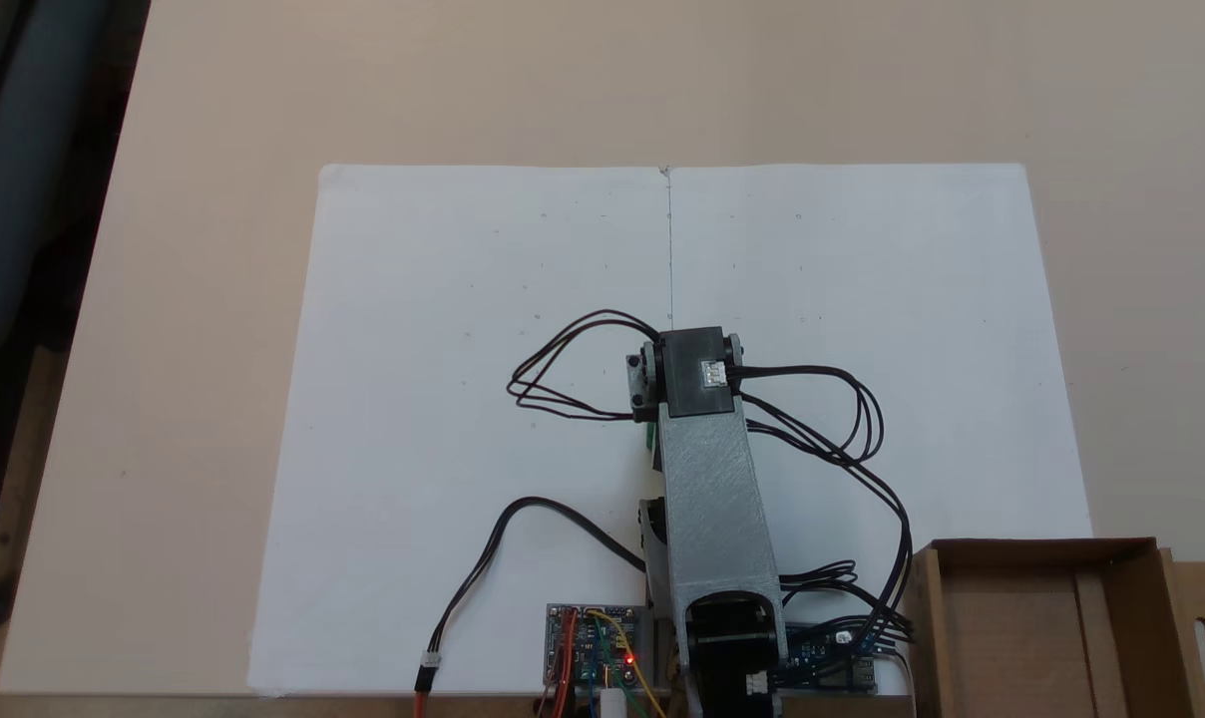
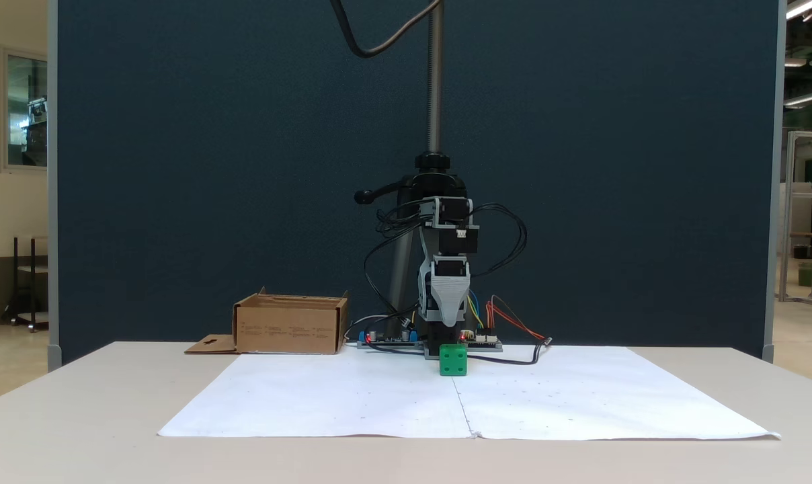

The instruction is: Grasp a green dice and put it in the bin.

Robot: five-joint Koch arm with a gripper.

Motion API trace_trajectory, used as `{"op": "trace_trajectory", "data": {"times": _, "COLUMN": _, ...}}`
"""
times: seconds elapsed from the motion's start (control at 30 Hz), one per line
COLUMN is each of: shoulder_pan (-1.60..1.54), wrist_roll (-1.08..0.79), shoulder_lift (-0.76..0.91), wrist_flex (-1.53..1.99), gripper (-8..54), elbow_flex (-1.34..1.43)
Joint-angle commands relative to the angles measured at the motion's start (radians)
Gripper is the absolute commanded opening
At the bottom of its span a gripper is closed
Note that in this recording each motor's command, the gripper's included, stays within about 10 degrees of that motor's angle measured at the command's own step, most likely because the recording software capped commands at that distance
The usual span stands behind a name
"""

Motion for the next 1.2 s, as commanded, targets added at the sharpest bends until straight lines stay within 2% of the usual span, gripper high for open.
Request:
{"op": "trace_trajectory", "data": {"times": 0.0, "shoulder_pan": -0.008, "wrist_roll": 0.063, "shoulder_lift": 0.100, "wrist_flex": -0.051, "gripper": 44.6, "elbow_flex": 0.006}}
{"op": "trace_trajectory", "data": {"times": 0.77, "shoulder_pan": -0.012, "wrist_roll": 0.206, "shoulder_lift": 0.094, "wrist_flex": -0.135, "gripper": 43.2, "elbow_flex": 0.100}}
{"op": "trace_trajectory", "data": {"times": 1.17, "shoulder_pan": -0.025, "wrist_roll": 0.207, "shoulder_lift": 0.009, "wrist_flex": -0.192, "gripper": 43.2, "elbow_flex": 0.110}}
